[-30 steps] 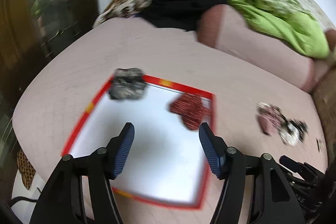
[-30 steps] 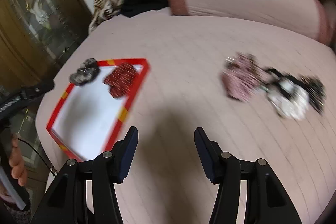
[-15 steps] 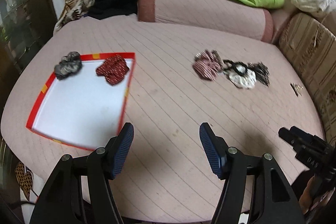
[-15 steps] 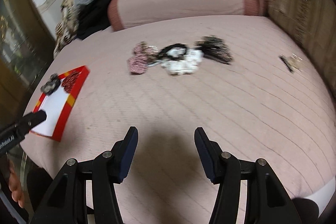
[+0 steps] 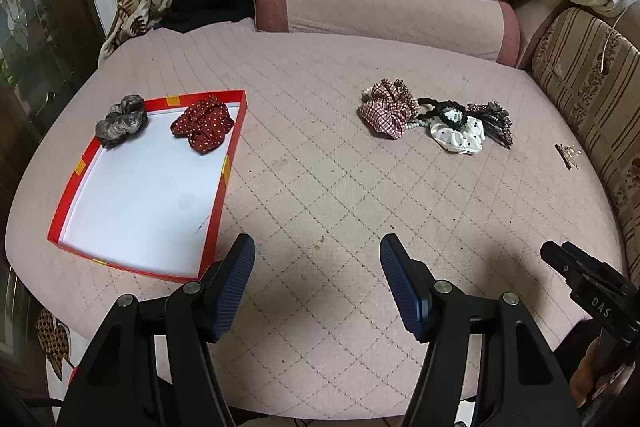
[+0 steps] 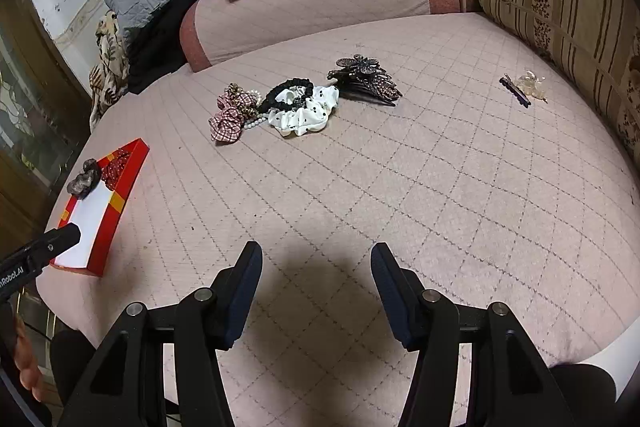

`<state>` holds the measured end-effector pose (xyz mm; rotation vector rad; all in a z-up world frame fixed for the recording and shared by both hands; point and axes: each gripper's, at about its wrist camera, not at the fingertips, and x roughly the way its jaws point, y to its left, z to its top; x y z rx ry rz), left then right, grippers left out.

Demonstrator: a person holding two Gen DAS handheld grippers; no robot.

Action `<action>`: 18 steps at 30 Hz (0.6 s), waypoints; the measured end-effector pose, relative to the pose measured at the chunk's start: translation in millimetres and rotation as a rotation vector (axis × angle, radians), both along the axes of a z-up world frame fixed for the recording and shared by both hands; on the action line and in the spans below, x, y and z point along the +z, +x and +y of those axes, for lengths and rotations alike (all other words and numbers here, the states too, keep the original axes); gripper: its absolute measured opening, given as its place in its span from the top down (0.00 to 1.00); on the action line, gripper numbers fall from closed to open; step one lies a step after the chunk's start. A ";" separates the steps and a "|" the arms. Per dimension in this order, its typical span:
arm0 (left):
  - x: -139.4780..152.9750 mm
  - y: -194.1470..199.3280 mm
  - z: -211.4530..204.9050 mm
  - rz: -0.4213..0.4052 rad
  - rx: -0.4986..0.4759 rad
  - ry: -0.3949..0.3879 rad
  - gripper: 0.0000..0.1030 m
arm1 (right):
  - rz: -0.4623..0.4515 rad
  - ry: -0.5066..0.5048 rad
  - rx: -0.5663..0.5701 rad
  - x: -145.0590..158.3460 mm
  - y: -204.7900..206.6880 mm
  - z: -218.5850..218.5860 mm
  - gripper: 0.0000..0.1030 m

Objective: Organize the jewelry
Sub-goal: 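Grasp the red plaid scrunchie with the left tool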

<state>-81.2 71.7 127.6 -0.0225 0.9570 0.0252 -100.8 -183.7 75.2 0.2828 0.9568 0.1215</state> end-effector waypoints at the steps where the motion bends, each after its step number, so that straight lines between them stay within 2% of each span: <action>1: -1.7 4.3 0.2 0.009 0.001 -0.003 0.38 | 0.000 -0.001 0.000 -1.0 0.7 -0.2 0.41; 8: -9.8 38.7 0.6 0.026 0.014 -0.039 0.38 | 0.021 0.005 -0.011 -14.2 11.4 -10.2 0.40; 12: -16.5 72.9 -4.4 0.026 -0.001 -0.057 0.38 | 0.039 0.008 -0.026 -24.0 21.8 -17.6 0.40; 18: -39.5 144.1 -25.4 0.056 -0.059 -0.093 0.39 | 0.051 0.019 -0.045 -34.5 42.0 -27.0 0.40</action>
